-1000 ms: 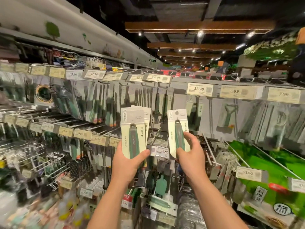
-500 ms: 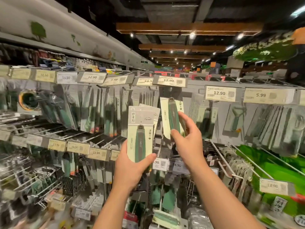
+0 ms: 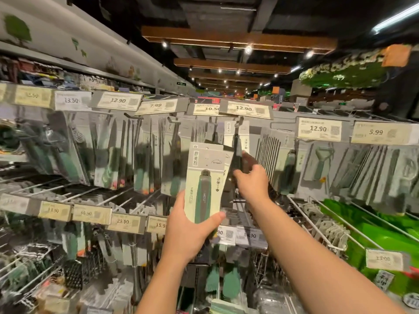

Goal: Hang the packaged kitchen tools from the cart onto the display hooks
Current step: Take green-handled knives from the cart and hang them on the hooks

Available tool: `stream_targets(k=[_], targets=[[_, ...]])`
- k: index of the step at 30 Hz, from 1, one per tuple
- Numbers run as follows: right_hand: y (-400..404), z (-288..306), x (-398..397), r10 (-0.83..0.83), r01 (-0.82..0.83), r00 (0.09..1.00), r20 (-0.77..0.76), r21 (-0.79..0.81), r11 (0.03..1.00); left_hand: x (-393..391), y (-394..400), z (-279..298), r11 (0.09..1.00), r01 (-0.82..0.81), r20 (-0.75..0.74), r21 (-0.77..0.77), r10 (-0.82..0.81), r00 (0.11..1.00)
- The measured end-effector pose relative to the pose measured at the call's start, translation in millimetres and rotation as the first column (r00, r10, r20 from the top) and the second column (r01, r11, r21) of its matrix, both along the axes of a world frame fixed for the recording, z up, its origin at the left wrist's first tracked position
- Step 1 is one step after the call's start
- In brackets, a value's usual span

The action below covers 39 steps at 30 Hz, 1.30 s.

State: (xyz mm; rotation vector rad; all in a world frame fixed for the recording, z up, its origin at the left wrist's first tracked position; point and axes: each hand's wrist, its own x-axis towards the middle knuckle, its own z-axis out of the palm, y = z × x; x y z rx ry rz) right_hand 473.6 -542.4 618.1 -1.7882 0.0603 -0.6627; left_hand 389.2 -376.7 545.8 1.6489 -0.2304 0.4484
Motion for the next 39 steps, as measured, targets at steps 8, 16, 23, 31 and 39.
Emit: stream_targets(k=[8, 16, 23, 31, 39], targets=[[-17.6, -3.7, 53.0, 0.151, -0.147, 0.988, -0.029, 0.099, 0.984, 12.3, 8.3, -1.8, 0.998, 0.012, -0.017, -0.058, -0.013, 1.000], [8.5, -4.1, -17.1, 0.104, -0.103, 0.995, 0.008, 0.208, 0.973, 22.8, 17.9, 5.7, 0.996, -0.019, -0.017, -0.092, 0.018, 1.000], [49.2, -33.3, -78.1, 0.296, -0.294, 0.955, -0.008, -0.154, 0.943, 31.2, -5.0, 9.0, 0.991, -0.071, -0.032, -0.115, 0.068, 0.997], [29.7, -37.3, -73.3, 0.311, -0.311, 0.950, -0.014, -0.022, 0.950, 26.5, -12.7, 2.3, 0.993, 0.004, -0.060, -0.116, -0.011, 0.998], [16.1, -43.8, -69.6, 0.277, -0.278, 0.960, 0.031, 0.037, 0.960, 16.6, -1.6, -1.8, 0.985, 0.102, -0.024, -0.141, -0.106, 0.994]])
